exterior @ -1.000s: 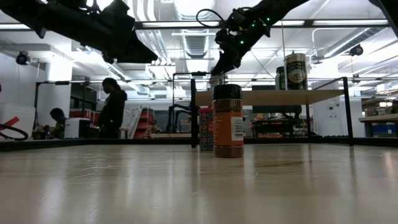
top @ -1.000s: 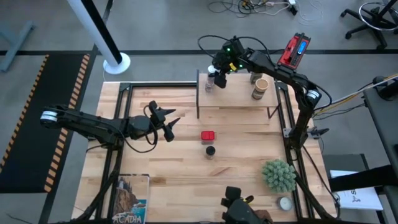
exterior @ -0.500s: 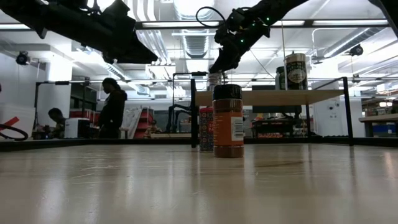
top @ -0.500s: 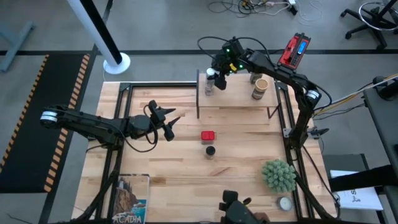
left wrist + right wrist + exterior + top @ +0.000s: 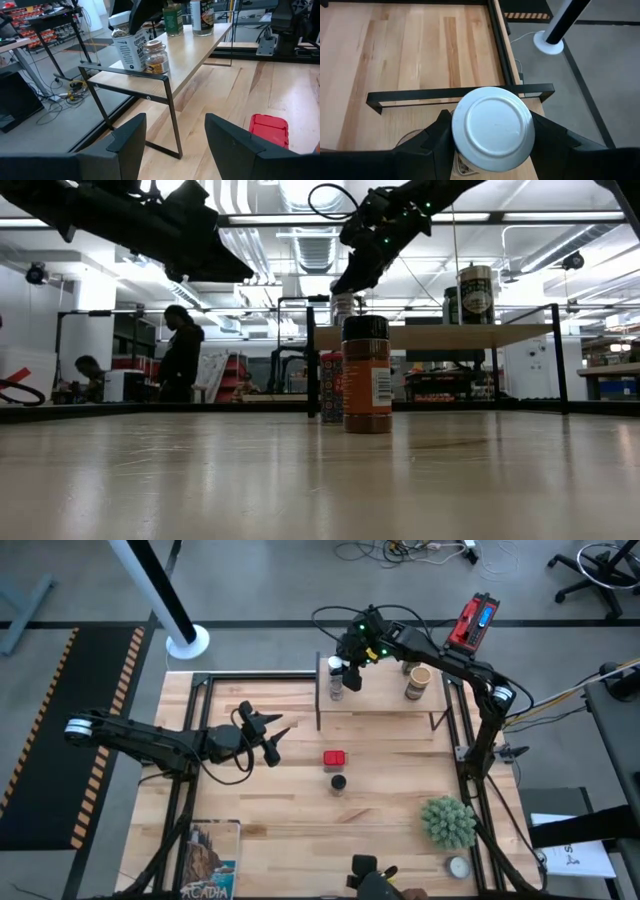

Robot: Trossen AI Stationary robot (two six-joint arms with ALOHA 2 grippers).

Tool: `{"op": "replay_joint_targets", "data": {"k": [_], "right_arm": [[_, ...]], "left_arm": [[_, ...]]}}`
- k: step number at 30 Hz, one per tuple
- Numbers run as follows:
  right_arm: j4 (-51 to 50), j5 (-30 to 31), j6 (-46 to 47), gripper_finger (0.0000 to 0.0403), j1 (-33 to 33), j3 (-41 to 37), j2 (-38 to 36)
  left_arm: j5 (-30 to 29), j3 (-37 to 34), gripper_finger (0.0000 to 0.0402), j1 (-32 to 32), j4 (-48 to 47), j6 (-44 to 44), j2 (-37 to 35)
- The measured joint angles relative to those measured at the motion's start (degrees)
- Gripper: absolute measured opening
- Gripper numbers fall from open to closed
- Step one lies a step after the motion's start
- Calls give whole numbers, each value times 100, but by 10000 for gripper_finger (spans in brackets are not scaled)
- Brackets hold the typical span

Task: Shelf spices
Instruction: Adjust the white seasoning bottle on the shelf

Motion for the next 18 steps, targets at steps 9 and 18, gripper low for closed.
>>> {"op": "replay_joint_targets", "data": {"k": [9,18], "right_arm": [[-11,240,179,206,22,0,-1],[-140,328,127,261,26,-24,17]], "left_arm": [[2,0,192,0,0,-1,0],[7,0,192,0,1,-1,0]]}}
